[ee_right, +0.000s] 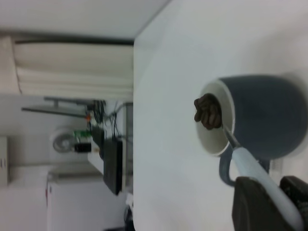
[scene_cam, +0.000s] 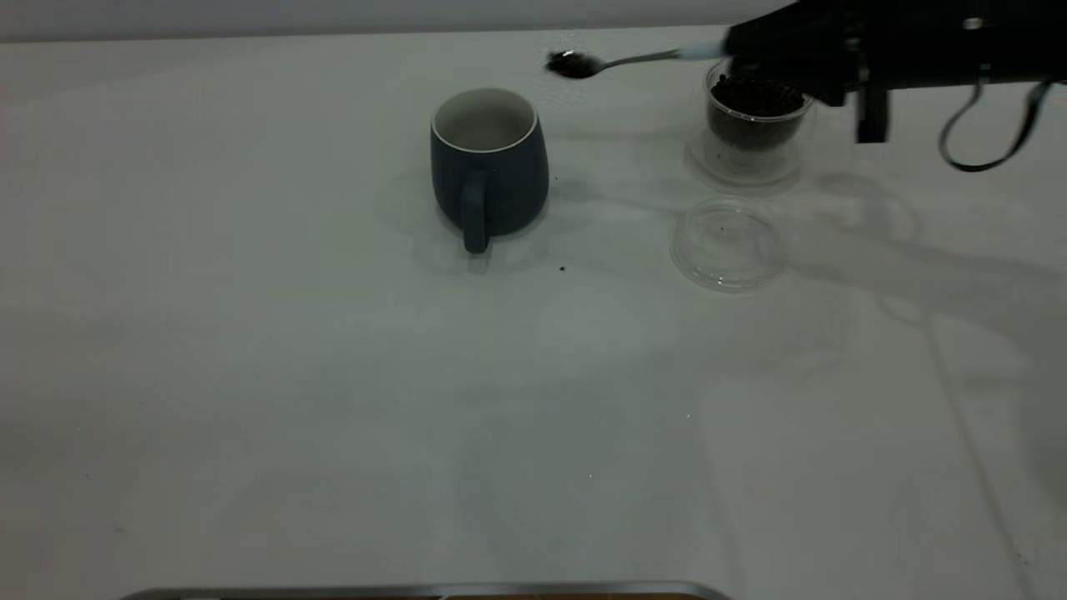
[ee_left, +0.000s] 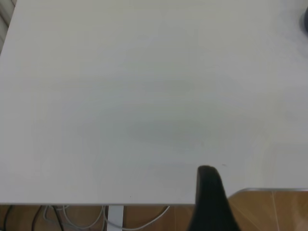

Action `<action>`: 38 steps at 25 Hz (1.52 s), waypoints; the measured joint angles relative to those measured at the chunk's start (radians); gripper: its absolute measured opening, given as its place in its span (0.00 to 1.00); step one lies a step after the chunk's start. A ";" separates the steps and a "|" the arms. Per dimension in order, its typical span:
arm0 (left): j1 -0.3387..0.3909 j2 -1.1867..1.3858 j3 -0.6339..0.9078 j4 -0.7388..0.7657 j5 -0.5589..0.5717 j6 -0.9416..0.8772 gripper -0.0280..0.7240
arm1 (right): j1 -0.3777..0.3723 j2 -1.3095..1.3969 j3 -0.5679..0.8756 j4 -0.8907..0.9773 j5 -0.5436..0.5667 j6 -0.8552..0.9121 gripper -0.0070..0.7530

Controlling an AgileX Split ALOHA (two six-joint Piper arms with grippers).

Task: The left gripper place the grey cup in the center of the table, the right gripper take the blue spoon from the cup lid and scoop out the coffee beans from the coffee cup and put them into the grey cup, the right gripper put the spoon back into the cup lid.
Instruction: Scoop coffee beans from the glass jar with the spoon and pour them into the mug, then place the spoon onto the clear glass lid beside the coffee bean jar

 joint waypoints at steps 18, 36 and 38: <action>0.000 0.000 0.000 0.000 0.000 -0.003 0.79 | 0.158 0.000 -0.110 -0.001 -0.191 -0.376 0.16; 0.000 0.000 0.000 0.000 0.000 -0.003 0.79 | 0.075 -0.286 0.070 -0.137 -0.190 -0.192 0.16; 0.000 0.000 0.000 0.000 0.000 -0.003 0.79 | 0.025 -0.344 0.146 -0.159 -0.204 -0.093 0.16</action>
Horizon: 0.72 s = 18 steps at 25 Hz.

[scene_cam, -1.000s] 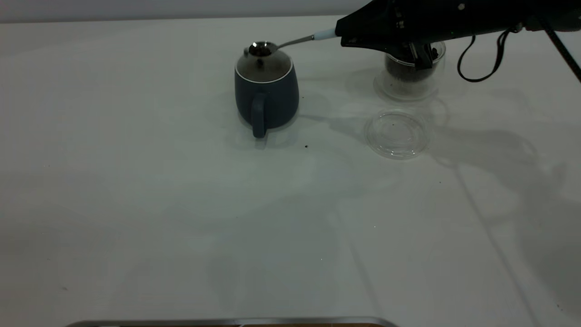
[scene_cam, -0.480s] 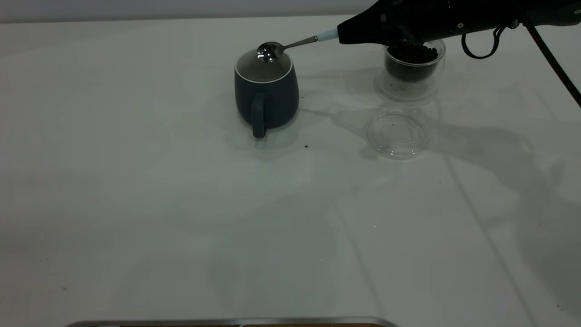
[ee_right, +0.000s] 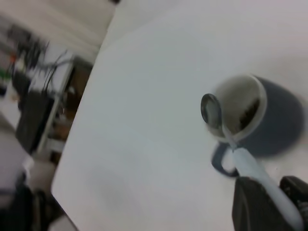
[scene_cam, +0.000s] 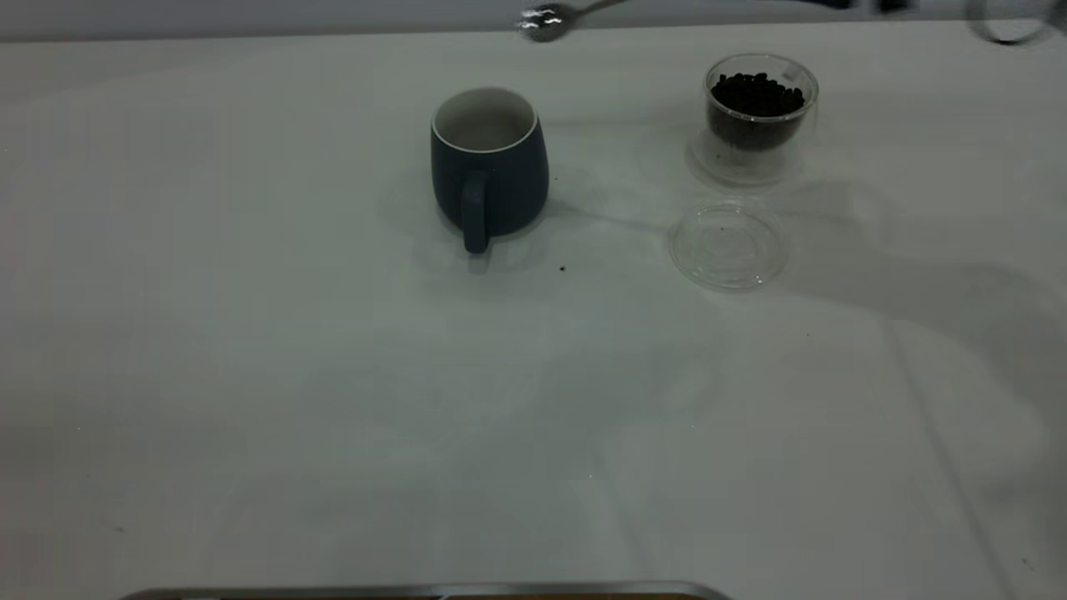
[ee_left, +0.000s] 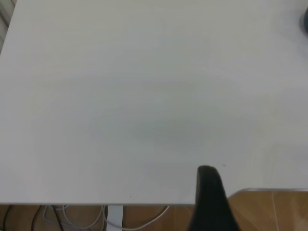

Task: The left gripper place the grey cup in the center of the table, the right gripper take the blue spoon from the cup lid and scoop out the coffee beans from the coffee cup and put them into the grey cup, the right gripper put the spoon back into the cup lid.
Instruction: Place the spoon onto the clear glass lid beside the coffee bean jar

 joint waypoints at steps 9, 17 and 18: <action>0.000 0.000 0.000 0.000 0.000 0.003 0.79 | -0.216 -0.002 0.207 -0.027 -0.021 0.081 0.16; 0.000 0.000 0.000 0.000 0.000 0.003 0.79 | -0.283 0.189 0.188 0.031 0.000 -0.014 0.16; 0.000 0.000 0.000 0.000 0.000 0.003 0.79 | -0.283 0.213 0.175 0.033 0.001 -0.018 0.16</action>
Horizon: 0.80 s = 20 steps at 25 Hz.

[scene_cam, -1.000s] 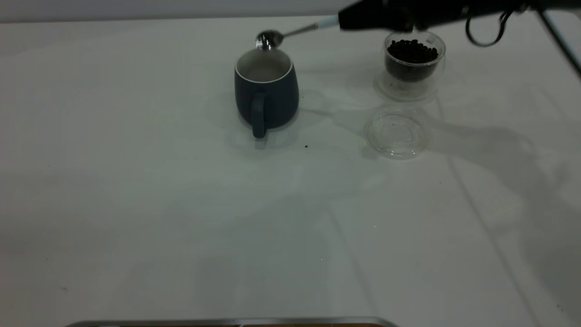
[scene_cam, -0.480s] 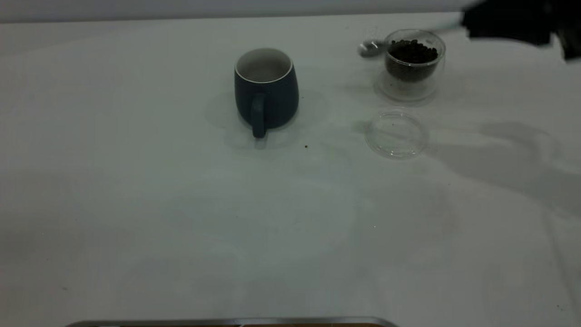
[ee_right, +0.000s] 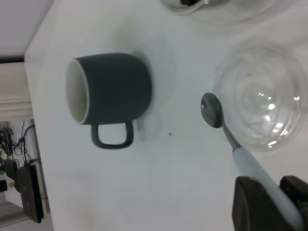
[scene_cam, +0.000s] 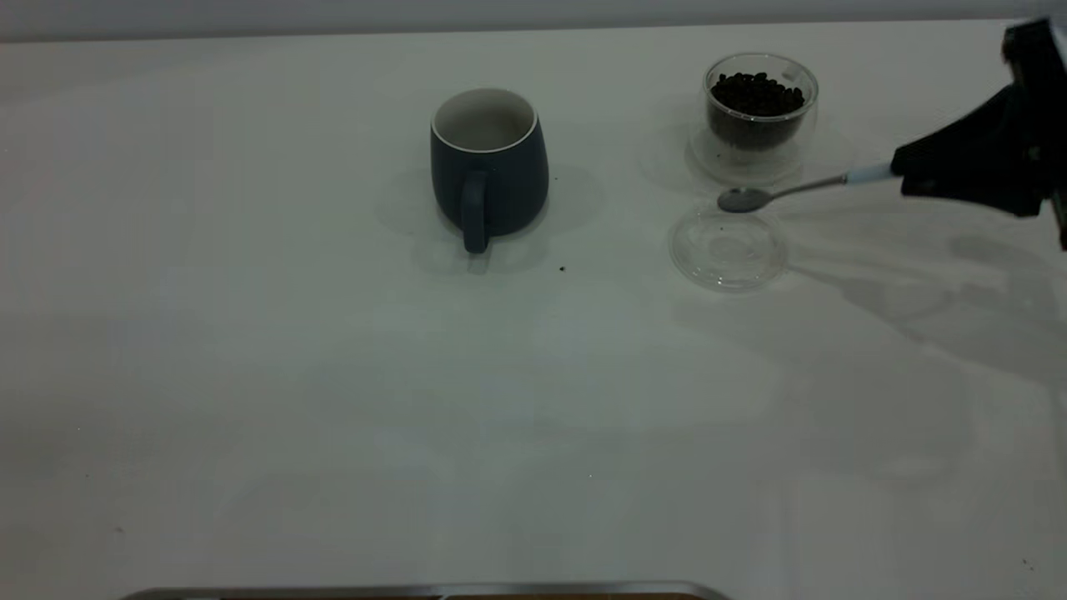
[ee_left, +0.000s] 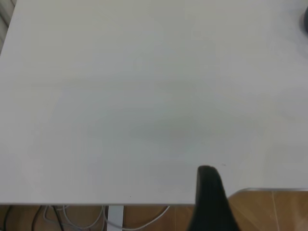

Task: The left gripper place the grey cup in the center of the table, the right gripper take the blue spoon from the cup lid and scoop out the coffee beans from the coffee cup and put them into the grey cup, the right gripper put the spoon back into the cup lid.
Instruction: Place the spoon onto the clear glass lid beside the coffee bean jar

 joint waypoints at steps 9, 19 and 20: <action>0.000 0.000 0.000 0.000 0.000 0.000 0.79 | 0.000 0.133 -0.096 0.010 0.024 -0.010 0.16; 0.000 0.000 0.000 0.000 0.000 0.000 0.79 | 0.020 0.201 -0.147 0.023 0.044 -0.057 0.16; 0.000 0.000 0.000 0.000 0.000 0.000 0.79 | 0.026 0.201 -0.148 0.037 0.046 -0.067 0.16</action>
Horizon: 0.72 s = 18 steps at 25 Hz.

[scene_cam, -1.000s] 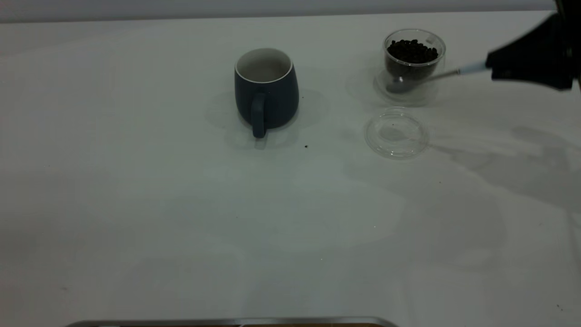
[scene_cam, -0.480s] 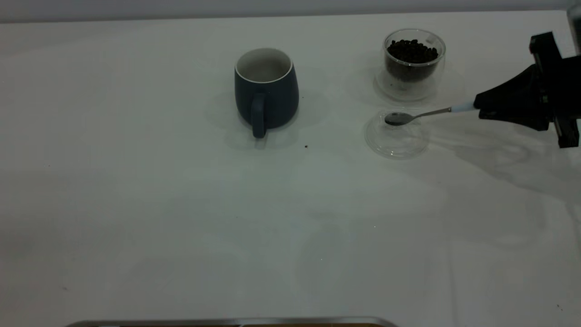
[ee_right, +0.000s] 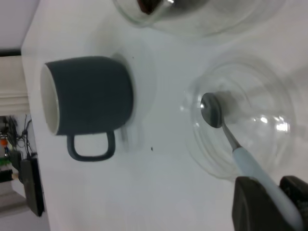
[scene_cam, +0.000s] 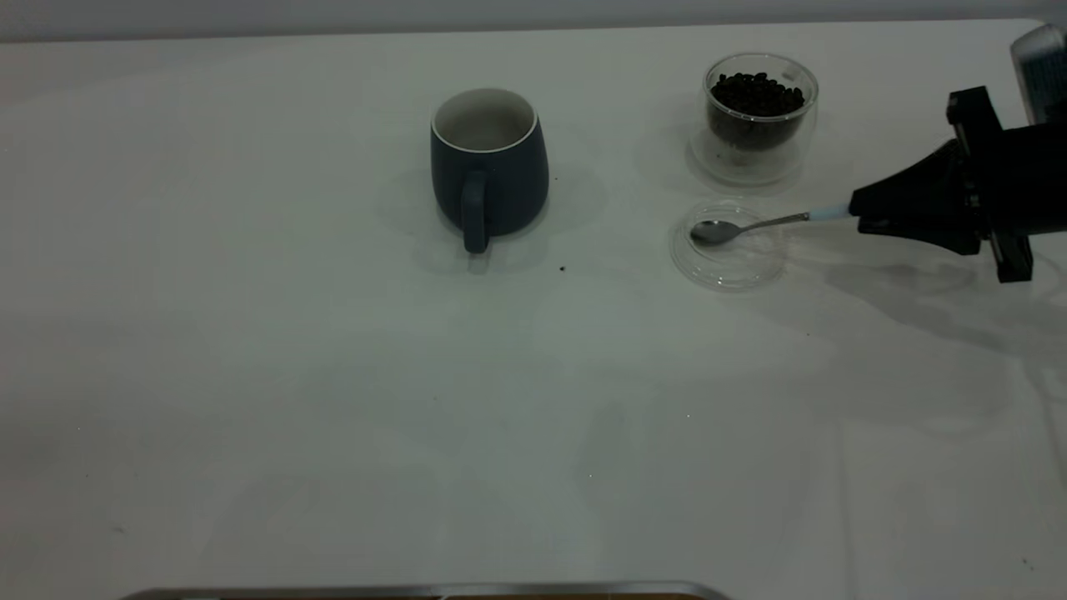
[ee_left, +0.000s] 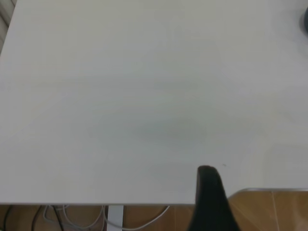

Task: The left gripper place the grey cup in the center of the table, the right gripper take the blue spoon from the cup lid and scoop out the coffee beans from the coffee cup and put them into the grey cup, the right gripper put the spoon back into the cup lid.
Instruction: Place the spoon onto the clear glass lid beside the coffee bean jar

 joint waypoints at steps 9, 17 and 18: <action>0.000 0.000 0.000 0.000 0.000 -0.002 0.79 | 0.052 0.008 0.000 0.060 -0.018 -0.018 0.16; 0.000 0.000 0.000 0.000 0.000 -0.002 0.79 | 0.052 0.008 0.000 0.066 -0.027 -0.023 0.44; 0.000 0.000 0.000 0.000 0.000 -0.002 0.79 | 0.052 0.008 0.000 0.066 -0.024 -0.023 0.50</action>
